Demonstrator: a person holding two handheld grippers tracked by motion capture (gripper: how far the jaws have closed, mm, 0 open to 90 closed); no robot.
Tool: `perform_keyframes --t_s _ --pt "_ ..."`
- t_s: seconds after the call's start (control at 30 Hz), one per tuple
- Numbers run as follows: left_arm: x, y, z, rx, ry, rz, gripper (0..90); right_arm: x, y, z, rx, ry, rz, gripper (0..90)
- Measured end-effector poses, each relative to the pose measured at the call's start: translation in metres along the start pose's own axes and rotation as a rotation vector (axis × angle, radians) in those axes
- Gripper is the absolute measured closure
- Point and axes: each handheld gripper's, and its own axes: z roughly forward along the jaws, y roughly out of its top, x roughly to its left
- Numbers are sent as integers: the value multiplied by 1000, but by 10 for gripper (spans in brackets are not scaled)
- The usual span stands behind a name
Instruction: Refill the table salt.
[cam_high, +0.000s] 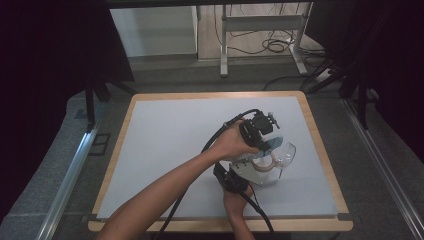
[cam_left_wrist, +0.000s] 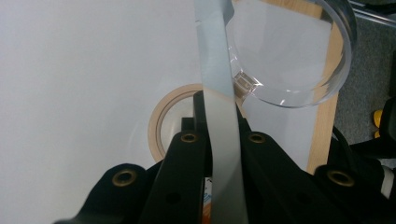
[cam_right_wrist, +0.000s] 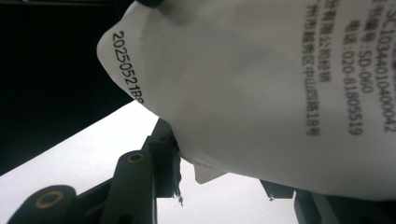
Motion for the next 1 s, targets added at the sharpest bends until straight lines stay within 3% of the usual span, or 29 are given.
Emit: perform_keyframes --t_s 1.0 --pt "0 3 0 9 4 3 900 0 3 1 -2 0 16 561"
